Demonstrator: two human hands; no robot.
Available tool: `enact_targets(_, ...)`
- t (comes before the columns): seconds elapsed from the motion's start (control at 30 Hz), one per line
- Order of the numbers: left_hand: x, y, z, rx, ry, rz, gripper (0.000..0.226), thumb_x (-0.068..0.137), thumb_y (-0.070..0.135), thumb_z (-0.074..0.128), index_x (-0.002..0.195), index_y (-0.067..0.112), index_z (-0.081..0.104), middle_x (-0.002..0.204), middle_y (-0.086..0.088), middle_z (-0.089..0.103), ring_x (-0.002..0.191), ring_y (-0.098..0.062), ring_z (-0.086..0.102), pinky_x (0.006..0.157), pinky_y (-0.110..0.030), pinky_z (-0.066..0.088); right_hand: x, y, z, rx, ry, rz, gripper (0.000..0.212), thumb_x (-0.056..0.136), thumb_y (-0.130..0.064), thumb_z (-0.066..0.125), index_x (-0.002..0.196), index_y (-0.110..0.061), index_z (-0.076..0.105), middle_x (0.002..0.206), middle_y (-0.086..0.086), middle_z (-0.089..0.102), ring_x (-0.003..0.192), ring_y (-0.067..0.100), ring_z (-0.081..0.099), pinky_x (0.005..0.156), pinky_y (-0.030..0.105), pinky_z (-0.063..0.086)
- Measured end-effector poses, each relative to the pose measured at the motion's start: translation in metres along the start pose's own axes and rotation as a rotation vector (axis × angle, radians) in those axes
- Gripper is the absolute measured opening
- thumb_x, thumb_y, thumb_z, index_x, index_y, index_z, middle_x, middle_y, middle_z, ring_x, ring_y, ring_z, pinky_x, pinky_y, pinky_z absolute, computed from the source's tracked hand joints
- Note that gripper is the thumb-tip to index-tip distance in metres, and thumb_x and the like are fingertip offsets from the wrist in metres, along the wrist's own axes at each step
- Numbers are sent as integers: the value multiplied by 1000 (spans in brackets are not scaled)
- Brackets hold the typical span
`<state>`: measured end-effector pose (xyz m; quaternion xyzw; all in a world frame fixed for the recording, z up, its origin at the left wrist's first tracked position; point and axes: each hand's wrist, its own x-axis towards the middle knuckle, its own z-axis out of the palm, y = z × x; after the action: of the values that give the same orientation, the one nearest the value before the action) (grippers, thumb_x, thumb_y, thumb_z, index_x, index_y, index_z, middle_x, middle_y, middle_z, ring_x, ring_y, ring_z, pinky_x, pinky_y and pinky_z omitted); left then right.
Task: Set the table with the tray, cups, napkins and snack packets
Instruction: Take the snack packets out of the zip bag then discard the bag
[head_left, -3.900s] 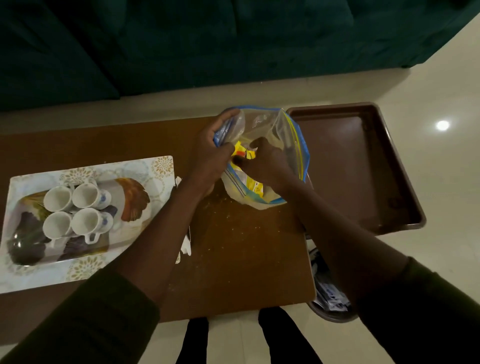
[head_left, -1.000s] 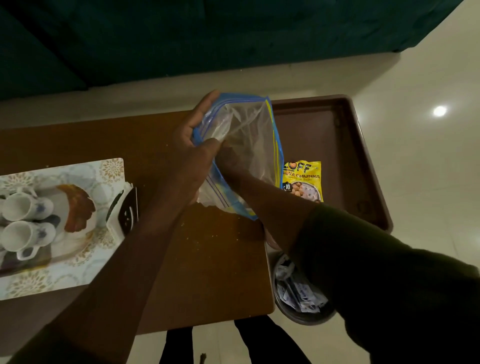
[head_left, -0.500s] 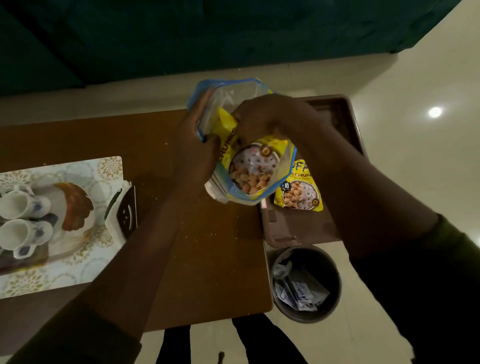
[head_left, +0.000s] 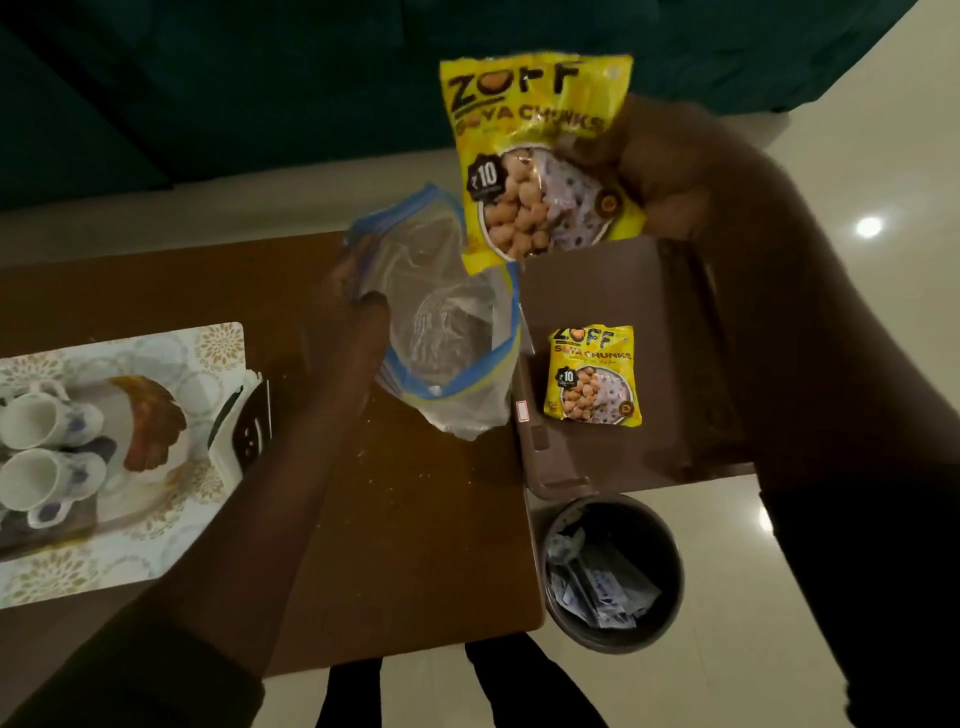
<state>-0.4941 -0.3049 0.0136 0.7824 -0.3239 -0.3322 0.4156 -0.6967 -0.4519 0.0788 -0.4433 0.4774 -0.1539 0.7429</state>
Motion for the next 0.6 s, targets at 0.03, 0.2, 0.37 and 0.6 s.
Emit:
enact_targets(0.03, -2, 2, -2, -23, 6, 1, 59, 86, 0, 47, 136, 31, 54, 135, 8, 58, 90, 14, 54, 55, 5, 38, 2, 6, -7, 105, 57, 30, 38, 93, -13, 52, 131, -5, 54, 126, 15, 65, 108, 29, 67, 77, 42, 59)
enact_targets(0.2, 4, 20, -3, -68, 27, 111, 62, 80, 0, 45, 127, 38, 60, 120, 14, 66, 68, 7, 64, 46, -5, 38, 7, 48, -46, 109, 328, 205, 43, 93, -11, 57, 135, -4, 50, 131, 19, 60, 117, 37, 60, 98, 55, 48)
enact_targets(0.37, 1, 21, 0, -58, 22, 117, 62, 81, 7, 46, 129, 44, 56, 131, 15, 62, 69, 9, 63, 47, -6, 39, -3, 90, -79, -245, 469, 257, 44, 90, -2, 55, 134, 4, 48, 134, 23, 55, 114, 29, 60, 101, 44, 48)
enact_targets(0.6, -18, 28, 25, -31, 48, 92, 60, 86, 1, 46, 135, 34, 55, 126, 9, 63, 51, 17, 54, 40, -3, 36, -34, 158, -142, -384, 670, 411, 41, 89, -5, 56, 129, 4, 52, 128, 27, 57, 116, 41, 58, 99, 52, 49)
